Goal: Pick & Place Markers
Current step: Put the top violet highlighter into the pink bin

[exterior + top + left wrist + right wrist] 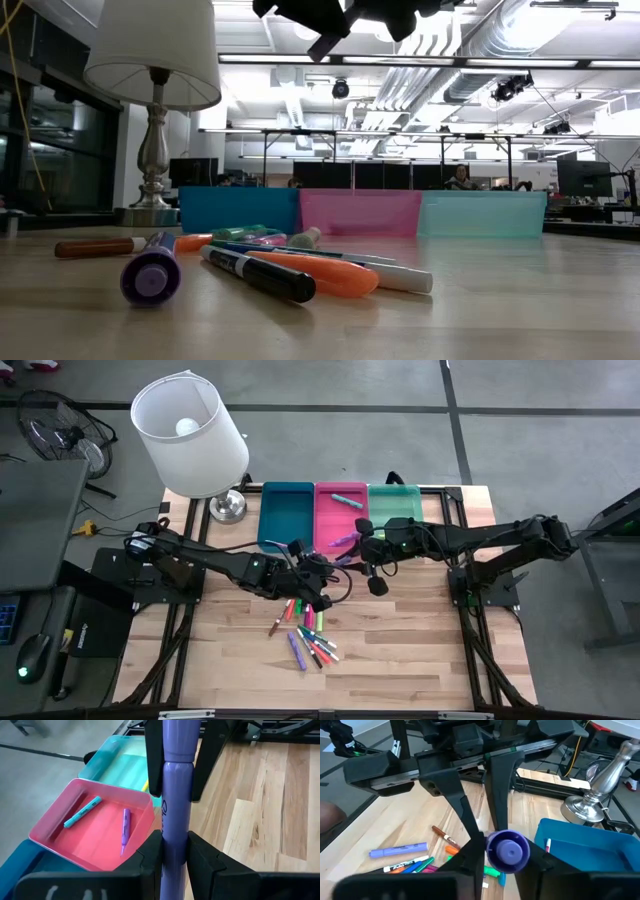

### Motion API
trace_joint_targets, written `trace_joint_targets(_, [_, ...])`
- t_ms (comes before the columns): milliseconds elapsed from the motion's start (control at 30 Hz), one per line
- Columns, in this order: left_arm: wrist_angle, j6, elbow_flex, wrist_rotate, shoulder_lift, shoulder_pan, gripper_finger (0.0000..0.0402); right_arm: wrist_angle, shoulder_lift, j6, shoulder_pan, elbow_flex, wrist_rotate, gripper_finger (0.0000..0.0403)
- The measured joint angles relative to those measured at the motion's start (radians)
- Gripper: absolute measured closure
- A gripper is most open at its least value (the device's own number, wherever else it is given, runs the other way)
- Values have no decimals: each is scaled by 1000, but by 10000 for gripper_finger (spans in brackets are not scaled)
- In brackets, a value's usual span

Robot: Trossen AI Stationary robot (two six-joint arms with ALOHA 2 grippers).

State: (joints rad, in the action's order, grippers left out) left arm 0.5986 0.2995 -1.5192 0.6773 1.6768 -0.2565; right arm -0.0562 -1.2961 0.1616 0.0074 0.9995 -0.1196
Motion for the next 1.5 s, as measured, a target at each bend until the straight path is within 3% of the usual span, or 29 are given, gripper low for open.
trace_joint_targets(200, [-3,-9,0,0,0,0,344,-4,0,1,-2,0,-4,346])
trace_joint_targets(500, [-3,-8,0,-30,0,2,254,-16,0,0,0,0,-8,346])
trace_joint_targets(800, [94,-45,-1,-56,-1,1,238,-125,0,-3,-3,0,82,346])
trace_joint_targets(1067, [351,150,-1,-58,-14,-1,236,-260,0,-55,-102,0,119,346])
trace_joint_targets(1300, [584,371,15,-34,-14,-46,236,-293,0,-4,-233,6,112,346])
trace_joint_targets(1500, [636,478,40,23,-14,-108,236,-443,-104,29,-312,153,81,346])
